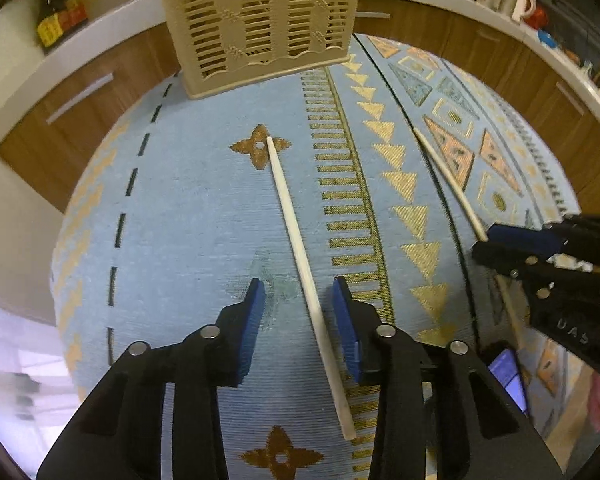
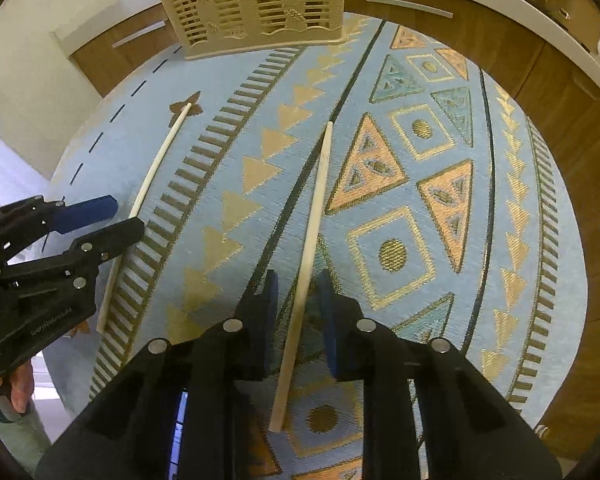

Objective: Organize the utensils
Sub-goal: 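Grasp the last chopstick with the left tool while the right tool grasps another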

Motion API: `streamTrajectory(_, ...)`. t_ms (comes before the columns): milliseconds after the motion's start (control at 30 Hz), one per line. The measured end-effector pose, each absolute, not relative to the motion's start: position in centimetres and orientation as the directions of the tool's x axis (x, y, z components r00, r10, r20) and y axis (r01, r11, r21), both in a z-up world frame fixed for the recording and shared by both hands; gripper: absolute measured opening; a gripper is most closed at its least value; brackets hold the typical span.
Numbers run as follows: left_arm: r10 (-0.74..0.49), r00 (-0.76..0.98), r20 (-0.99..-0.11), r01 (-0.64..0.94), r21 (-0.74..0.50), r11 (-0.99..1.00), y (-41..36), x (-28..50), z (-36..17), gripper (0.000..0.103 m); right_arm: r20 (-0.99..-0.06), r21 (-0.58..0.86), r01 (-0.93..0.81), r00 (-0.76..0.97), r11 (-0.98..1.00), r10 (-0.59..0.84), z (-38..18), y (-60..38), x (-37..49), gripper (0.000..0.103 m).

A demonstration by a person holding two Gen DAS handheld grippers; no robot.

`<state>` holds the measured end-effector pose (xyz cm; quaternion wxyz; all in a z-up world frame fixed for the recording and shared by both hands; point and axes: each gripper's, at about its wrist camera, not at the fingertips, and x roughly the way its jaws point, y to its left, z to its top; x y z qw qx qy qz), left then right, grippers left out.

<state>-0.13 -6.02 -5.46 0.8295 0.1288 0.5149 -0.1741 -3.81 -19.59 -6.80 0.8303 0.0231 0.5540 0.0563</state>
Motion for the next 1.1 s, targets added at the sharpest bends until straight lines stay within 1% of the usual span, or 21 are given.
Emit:
streamTrajectory(33, -0.143, 0.415, -0.898, 0.426, 0.053, 0.903, -6.2, -0.2, -5.5, 0.031, -0.917, 0.092, -0.068, 0.382, 0.993, 0.111, -6.8, -19.6, -3.8, 0.012)
streamTrajectory(100, -0.134, 0.420, -0.898, 0.433, 0.069, 0.899, -6.4, -0.4, -5.4, 0.029, -0.916, 0.094, -0.066, 0.384, 0.993, 0.112, -6.8, -19.7, -3.8, 0.010)
streamTrajectory(133, -0.139, 0.416, -0.899, 0.439, 0.065, 0.896, -6.5, -0.4, -5.3, 0.025, -0.916, 0.093, -0.064, 0.386, 0.994, 0.111, -6.8, -19.7, -3.8, 0.008)
streamTrajectory(333, -0.133, 0.411, -0.902, 0.438, 0.067, 0.896, -6.7, -0.3, -5.2, 0.023, -0.913, 0.107, -0.058, 0.390, 0.992, 0.122, -6.7, -20.0, -3.8, 0.006)
streamTrajectory(400, -0.134, 0.414, -0.901, 0.442, 0.070, 0.894, -7.0, -0.4, -5.3, 0.019, -0.911, 0.110, -0.057, 0.394, 0.992, 0.124, -6.7, -20.0, -3.9, 0.006)
streamTrajectory(433, -0.126, 0.420, -0.899, 0.440, 0.080, 0.894, -7.0, -0.5, -5.3, 0.015, -0.910, 0.112, -0.057, 0.396, 0.992, 0.126, -6.7, -20.0, -4.0, 0.006)
streamTrajectory(467, -0.115, 0.427, -0.897, 0.436, 0.092, 0.895, -7.1, -0.4, -5.4, 0.008, -0.909, 0.115, -0.057, 0.397, 0.992, 0.128, -6.6, -20.1, -4.0, 0.006)
streamTrajectory(533, -0.101, 0.438, -0.893, 0.422, 0.106, 0.900, -7.0, -0.4, -5.4, 0.004, -0.907, 0.120, -0.057, 0.399, 0.991, 0.133, -6.6, -20.2, -4.2, 0.005)
streamTrajectory(833, -0.146, 0.434, -0.889, 0.391, 0.039, 0.920, -6.1, 0.0, -5.4, 0.004, -0.899, 0.156, -0.055, 0.405, 0.986, 0.165, -6.6, -20.5, -4.3, 0.005)
streamTrajectory(1100, -0.212, 0.458, -0.863, 0.383, -0.023, 0.923, -5.8, -0.3, -4.5, 0.004, -0.889, 0.190, -0.054, 0.414, 0.980, 0.195, -6.4, -20.9, -4.4, 0.005)
